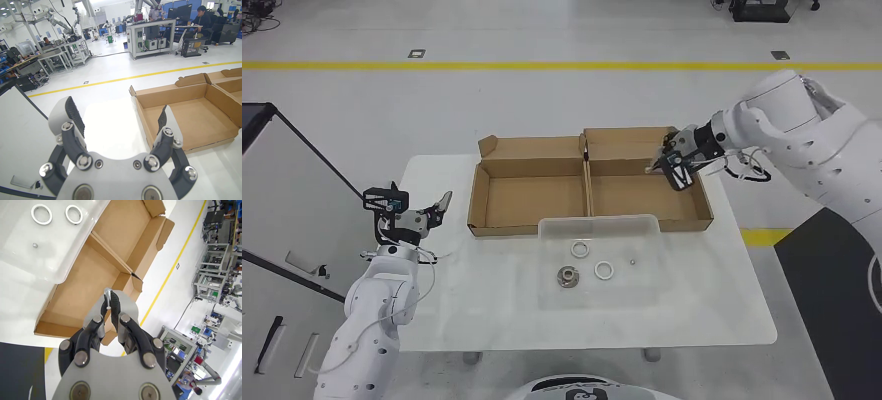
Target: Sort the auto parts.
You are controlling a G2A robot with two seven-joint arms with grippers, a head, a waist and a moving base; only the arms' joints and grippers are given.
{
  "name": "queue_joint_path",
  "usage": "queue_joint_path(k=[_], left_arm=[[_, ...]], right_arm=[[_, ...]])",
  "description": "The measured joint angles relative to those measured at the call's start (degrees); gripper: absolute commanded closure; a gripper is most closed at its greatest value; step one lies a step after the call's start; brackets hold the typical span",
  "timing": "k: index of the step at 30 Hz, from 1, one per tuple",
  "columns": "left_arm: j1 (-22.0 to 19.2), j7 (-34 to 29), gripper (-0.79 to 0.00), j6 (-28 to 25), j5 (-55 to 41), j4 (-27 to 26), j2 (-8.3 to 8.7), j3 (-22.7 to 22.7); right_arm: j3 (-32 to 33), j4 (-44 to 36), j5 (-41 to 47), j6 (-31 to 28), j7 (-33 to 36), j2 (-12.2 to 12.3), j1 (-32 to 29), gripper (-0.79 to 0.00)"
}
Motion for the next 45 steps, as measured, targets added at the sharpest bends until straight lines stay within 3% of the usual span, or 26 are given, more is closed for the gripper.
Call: queue_joint_path(k=[8,15,24,32,45], left_arm=[[0.00,0.00,-0.785,0.00,0.00,0.00,0.00,0.00],[0.00,0.00,-0.785,0.00,0.00,0.00,0.00,0.00],[0.00,0.00,-0.785,0.00,0.00,0.00,0.00,0.00],[0.00,0.00,-0.785,0.00,0.00,0.00,0.00,0.00],[0.00,0.00,-0.785,0.00,0.00,0.00,0.00,0.00]], right_arm=[[-4.01,2.97,10.75,-0.06,20.45,-3.05,0.02,0.000],[-9.03,7.23,23.15,-0.05,40.77,-8.15,2.56,0.000],[-8.92,12.20,30.62,-0.05,57.12,-13.58,0.28,0.000],[-8.92,16.75,30.02,-0.05,58.20,-15.86,-0.84,0.000],[-8.92,26.29,18.18,-0.05,43.71,-17.39,-1.91,0.000]])
